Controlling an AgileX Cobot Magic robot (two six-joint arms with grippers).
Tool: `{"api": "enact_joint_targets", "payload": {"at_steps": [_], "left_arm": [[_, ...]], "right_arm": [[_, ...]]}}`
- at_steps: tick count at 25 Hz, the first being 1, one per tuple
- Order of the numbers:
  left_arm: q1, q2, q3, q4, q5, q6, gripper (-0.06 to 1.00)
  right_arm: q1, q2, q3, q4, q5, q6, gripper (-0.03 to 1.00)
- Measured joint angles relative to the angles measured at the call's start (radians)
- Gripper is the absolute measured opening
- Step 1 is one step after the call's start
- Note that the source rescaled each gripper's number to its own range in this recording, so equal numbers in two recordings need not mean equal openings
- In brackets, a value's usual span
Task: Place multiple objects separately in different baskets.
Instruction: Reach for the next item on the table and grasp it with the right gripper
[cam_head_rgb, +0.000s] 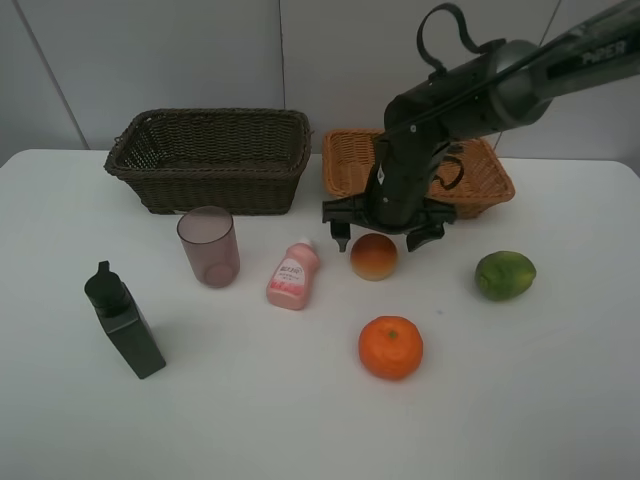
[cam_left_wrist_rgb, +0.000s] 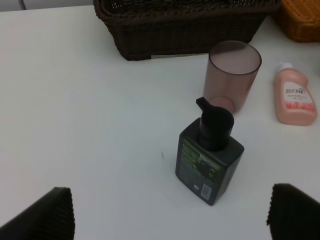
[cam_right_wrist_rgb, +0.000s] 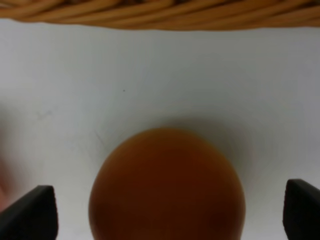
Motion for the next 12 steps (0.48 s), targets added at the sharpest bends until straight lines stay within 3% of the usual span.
{"api": "enact_joint_targets", "payload": {"at_steps": [6,9,10,11,12], "left_arm": [[0.000,0.000,0.000,0.000,0.000,0.000,1.00],[0.000,0.000,0.000,0.000,0.000,0.000,1.00],[0.000,0.000,0.000,0.000,0.000,0.000,1.00],[0.000,0.000,0.000,0.000,0.000,0.000,1.00],[0.000,0.000,0.000,0.000,0.000,0.000,1.00]], "right_arm": [[0.000,0.042,0.000,-0.001,-0.022,0.000,0.96],[0.000,0.053,0.000,-0.001,-0.022,0.001,0.88],[0.000,0.057,0.000,-0.001,-0.022,0.001,0.77],[0.000,0.063,0.000,-0.001,-0.022,0.001,0.59],[0.000,0.067,0.000,-0.001,-0.022,0.001,0.12]]}}
